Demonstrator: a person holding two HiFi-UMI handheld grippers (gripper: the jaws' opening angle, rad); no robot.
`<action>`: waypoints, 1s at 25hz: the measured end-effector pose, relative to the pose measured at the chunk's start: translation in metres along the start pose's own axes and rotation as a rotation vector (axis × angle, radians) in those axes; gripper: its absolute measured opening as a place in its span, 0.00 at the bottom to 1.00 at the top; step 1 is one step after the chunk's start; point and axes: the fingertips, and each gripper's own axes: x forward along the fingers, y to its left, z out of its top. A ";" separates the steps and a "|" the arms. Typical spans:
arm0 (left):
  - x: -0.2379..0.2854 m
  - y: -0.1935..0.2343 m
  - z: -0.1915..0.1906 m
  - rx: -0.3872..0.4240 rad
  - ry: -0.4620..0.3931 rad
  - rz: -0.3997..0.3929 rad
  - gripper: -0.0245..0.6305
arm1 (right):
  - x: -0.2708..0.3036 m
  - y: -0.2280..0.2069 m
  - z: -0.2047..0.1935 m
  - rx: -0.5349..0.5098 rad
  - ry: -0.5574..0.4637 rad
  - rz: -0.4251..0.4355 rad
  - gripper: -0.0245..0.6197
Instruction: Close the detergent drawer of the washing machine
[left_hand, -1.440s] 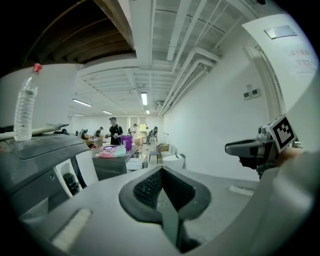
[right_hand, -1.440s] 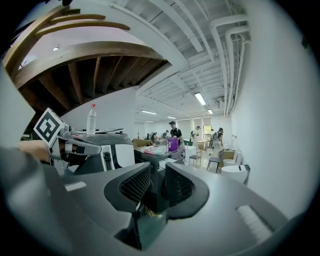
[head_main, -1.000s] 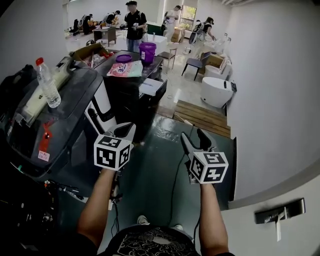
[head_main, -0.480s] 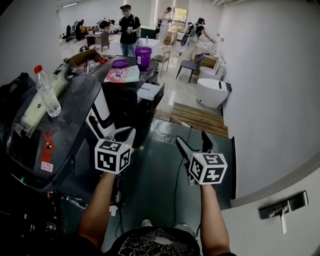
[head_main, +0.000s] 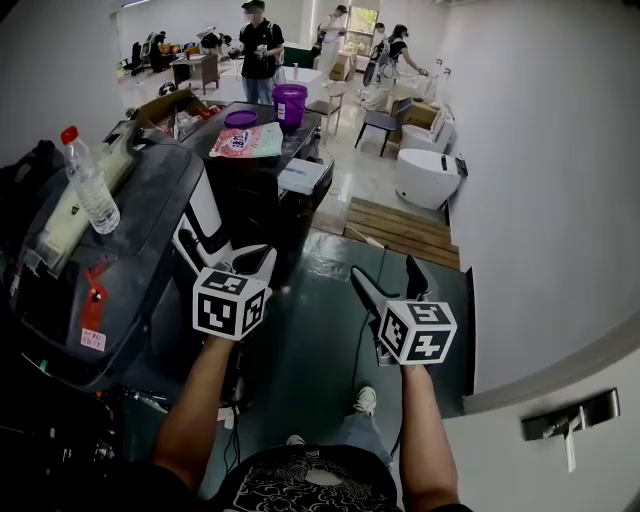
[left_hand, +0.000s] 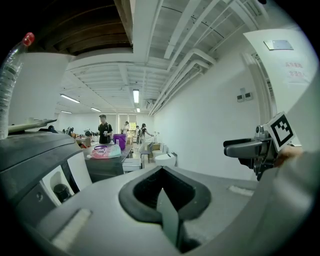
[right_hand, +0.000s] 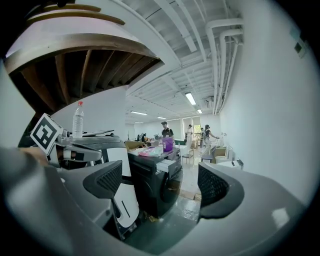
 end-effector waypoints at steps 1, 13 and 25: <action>0.002 0.003 0.000 -0.001 0.000 0.004 0.04 | 0.004 -0.001 0.000 0.002 0.001 0.002 0.78; 0.056 0.037 0.004 -0.019 -0.006 0.055 0.04 | 0.074 -0.030 0.001 0.009 0.000 0.048 0.77; 0.196 0.083 0.039 -0.047 0.006 0.136 0.04 | 0.215 -0.114 0.019 0.011 0.025 0.139 0.76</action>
